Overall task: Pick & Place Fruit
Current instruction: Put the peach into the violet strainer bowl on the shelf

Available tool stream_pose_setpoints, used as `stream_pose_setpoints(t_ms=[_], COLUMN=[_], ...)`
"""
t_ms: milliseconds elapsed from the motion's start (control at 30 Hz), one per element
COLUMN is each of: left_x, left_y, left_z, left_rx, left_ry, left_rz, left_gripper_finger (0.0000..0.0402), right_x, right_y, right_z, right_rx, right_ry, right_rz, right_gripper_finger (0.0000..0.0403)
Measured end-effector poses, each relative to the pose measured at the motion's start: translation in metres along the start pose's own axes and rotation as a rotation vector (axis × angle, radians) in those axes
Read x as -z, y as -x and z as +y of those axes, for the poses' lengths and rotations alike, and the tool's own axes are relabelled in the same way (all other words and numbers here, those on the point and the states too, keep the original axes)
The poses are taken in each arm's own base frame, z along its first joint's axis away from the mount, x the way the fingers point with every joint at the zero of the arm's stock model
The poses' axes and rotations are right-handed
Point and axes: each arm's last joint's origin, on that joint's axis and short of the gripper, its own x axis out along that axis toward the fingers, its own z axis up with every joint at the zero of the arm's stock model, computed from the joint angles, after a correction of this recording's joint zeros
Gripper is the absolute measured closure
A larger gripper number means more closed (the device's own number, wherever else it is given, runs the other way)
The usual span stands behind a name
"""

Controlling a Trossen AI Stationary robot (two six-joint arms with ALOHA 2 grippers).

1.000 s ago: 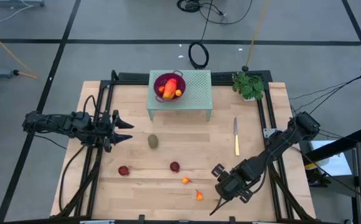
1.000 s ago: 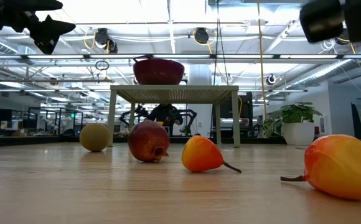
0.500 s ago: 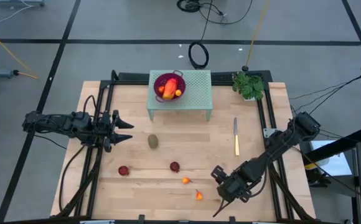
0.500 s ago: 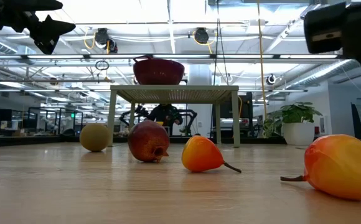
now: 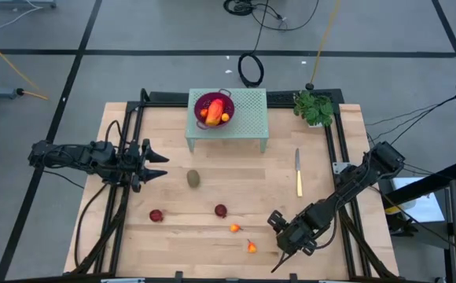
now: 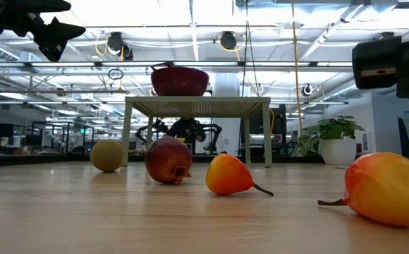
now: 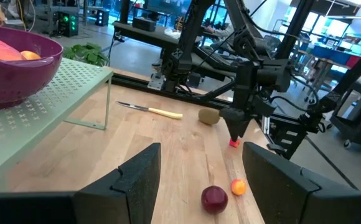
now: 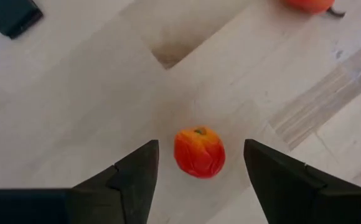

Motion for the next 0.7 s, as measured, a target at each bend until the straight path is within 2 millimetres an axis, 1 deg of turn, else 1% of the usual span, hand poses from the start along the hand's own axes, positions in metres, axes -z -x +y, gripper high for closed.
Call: stream_pose_setpoints(t_ms=[333, 700], left_x=[0.000, 0.000], left_y=[0.000, 0.000], left_z=[0.000, 0.000], left_rx=[0.000, 0.000], left_ry=[0.000, -0.004], left_rz=[0.000, 0.000], left_gripper_finger=[0.0174, 0.0174], right_x=[0.003, 0.011], right_y=[-0.005, -0.014], right_z=[0.000, 0.001], right_rx=[0.005, 0.012], right_ry=[0.000, -0.026], right_rz=[-0.026, -0.062], right_gripper_finger=[0.0178, 0.0205])
